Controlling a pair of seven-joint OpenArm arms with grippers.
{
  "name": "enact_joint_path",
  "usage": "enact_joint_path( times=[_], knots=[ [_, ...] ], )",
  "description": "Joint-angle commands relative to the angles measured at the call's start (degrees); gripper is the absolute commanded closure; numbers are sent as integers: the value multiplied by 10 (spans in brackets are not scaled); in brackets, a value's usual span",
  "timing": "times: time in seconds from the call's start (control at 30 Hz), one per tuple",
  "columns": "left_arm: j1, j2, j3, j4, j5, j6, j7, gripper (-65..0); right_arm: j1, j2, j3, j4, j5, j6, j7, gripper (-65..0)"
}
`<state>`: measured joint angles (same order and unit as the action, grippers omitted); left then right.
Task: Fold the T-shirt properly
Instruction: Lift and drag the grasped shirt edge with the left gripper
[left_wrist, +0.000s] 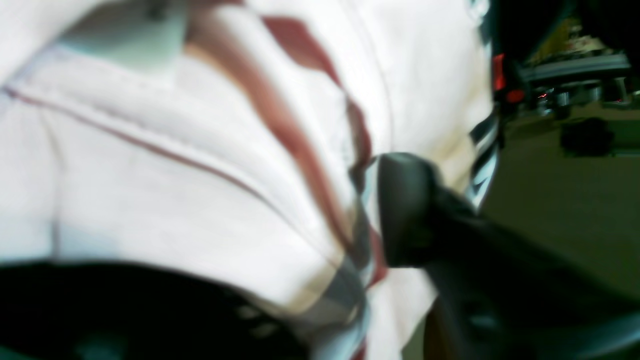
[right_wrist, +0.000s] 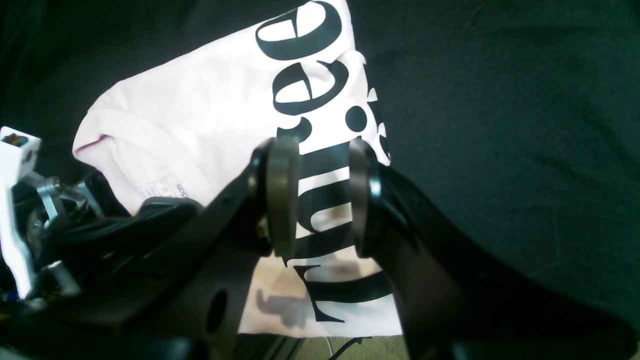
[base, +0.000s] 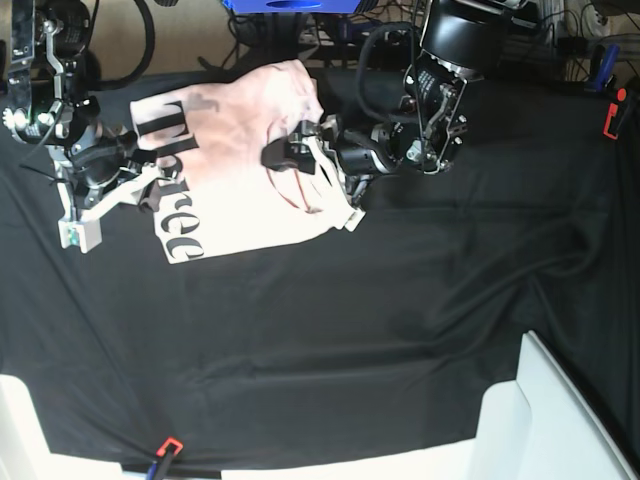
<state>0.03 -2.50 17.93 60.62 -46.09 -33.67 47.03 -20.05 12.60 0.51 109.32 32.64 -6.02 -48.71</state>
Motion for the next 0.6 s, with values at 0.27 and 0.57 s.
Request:
enact_joint_path(
  times=[0.27,0.57],
  knots=[
    [-1,-3,2,3,6,2,14,0,3,4,3,9,3,2,11,-165],
    [-31,-26,-3,12,6,2,60,0,3,5,5,9,3,2,8,-165]
  ],
)
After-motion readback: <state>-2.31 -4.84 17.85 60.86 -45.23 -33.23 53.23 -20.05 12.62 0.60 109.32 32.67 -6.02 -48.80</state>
